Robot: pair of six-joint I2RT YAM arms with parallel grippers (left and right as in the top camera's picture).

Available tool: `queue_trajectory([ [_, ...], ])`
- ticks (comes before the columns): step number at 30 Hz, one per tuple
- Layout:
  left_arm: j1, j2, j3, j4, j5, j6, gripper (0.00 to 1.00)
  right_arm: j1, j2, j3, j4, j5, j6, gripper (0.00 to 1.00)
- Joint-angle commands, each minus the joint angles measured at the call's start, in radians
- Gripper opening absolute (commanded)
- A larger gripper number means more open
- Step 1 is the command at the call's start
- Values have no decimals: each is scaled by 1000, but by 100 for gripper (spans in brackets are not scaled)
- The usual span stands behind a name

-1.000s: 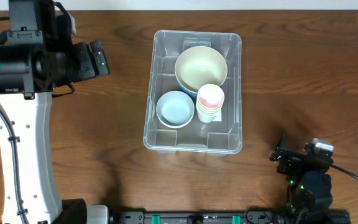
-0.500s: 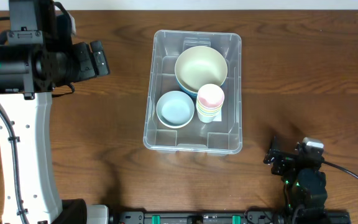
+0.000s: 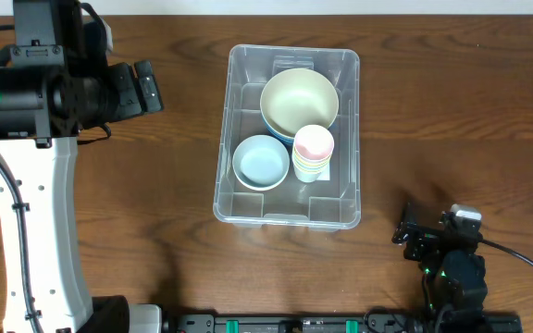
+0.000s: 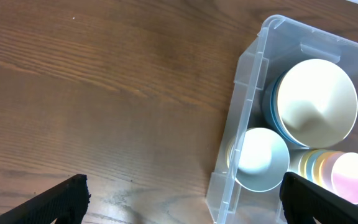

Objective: Pack container

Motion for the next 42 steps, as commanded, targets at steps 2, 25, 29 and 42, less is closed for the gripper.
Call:
queue_trajectory([
  [2,3,0,-2,0,-12,3,98,-10,-11,-4,3,-7,-2,99],
  [25,2,-628,-654,557,-49,226,98,-10,-11,-4,3,-7,-2,99],
  [29,2,-824,-907,686,-49,232,98,-10,-11,-4,3,-7,-3,99],
  [42,2,-1209,-1384,761,-3,231,98,-10,-11,-4,3,-7,-2,99],
])
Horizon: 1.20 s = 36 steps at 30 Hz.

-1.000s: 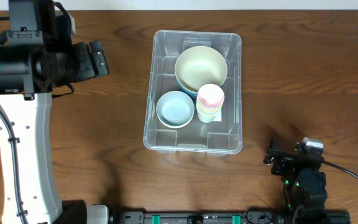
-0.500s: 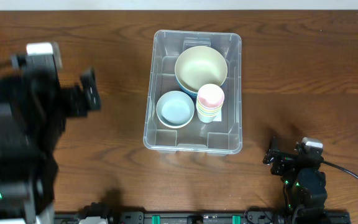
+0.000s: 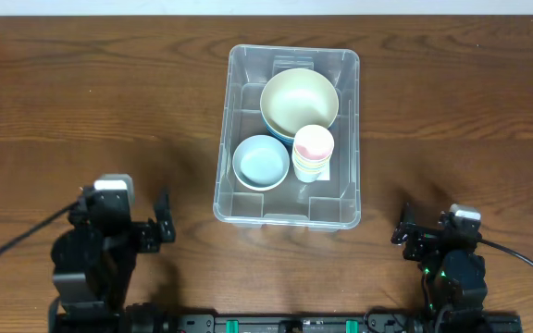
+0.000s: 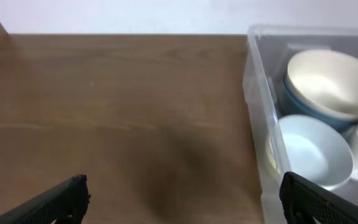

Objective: Pack container

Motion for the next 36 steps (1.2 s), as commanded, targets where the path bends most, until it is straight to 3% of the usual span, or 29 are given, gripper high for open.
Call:
queue_trajectory([
  [1,2,-54,-58,9,19,16,98,-10,-9,-3,2,4,-2,99],
  [15,2,-191,-305,187,22,16,98,-10,-9,-3,2,4,-3,99],
  [36,1,-295,-449,252,27,9,98,-10,-9,-3,2,4,-2,99],
])
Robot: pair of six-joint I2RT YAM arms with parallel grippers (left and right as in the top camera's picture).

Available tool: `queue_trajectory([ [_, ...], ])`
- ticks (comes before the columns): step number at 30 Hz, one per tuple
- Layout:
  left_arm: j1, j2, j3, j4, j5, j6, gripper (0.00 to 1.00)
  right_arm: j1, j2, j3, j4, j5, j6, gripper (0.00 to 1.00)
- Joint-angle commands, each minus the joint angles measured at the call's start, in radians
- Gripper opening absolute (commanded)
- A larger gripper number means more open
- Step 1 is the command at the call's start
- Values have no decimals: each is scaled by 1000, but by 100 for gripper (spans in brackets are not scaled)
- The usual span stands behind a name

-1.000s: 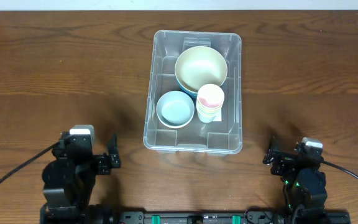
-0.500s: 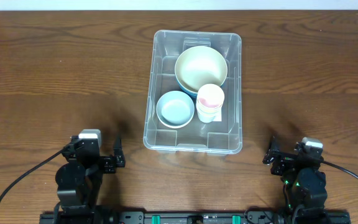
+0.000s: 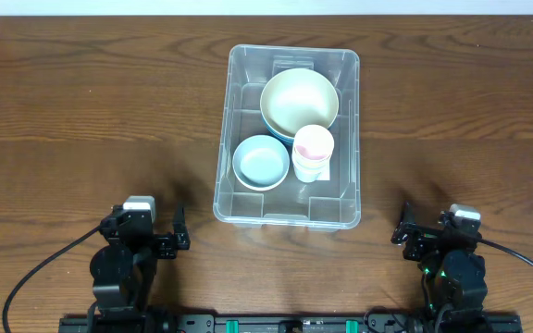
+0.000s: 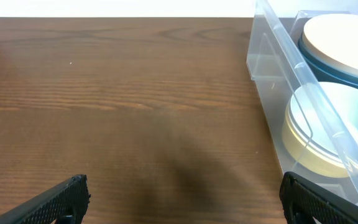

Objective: Pack container

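Note:
The clear plastic container [image 3: 230, 139] stands mid-table. Inside are a cream bowl [image 3: 299, 100] nested in a blue one, a small light-blue bowl [image 3: 261, 161] and a stack of cups [image 3: 313, 153] with a pink one on top. My left gripper [image 3: 146, 237] rests folded low at the front left, short of the container. The left wrist view shows it [image 4: 185, 202] open over bare wood, with the container wall [image 4: 278, 62] to its right. My right gripper [image 3: 433, 236] sits folded at the front right, looking open and holding nothing.
Dark wooden table [image 3: 91, 111] all around the container. A black rail [image 3: 294, 324] runs along the front edge between the two arm bases. A cable [image 3: 526, 264] loops off the right arm.
My left arm has settled lower and slightly right at the front edge. Its camera now looks nearly level across the table, with the container wall closer. The gripper stays open.
At first my left arm was raised over the table's far left, gripper open, looking down on the container's left side. Then it stood low near the front left edge. Now it is folded there. The right arm and the container's contents have not changed.

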Motion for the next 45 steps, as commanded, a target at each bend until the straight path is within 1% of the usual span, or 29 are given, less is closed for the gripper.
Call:
queue_trajectory([
  [1,1,-35,-13,6,7,9,98,-10,-9,-3,3,4,-2,99],
  [6,1,-68,-26,5,9,9,98,-10,-9,-3,3,4,-2,99],
  [16,-1,-74,-26,5,10,9,98,-10,-9,-3,3,4,-2,99],
  [22,-1,-122,-26,2,10,9,98,-10,-9,-3,3,4,-2,99],
  [32,0,-122,-26,-3,10,10,98,-10,-9,-3,3,4,-2,99],
  [34,0,-121,-26,-11,10,10,98,-10,-9,-3,3,4,-2,99],
  [39,0,-120,-26,-102,10,10,98,-10,-9,-3,3,4,-2,99],
  [45,0,-120,-26,-116,9,10,98,-10,-9,-3,3,4,-2,99],
])
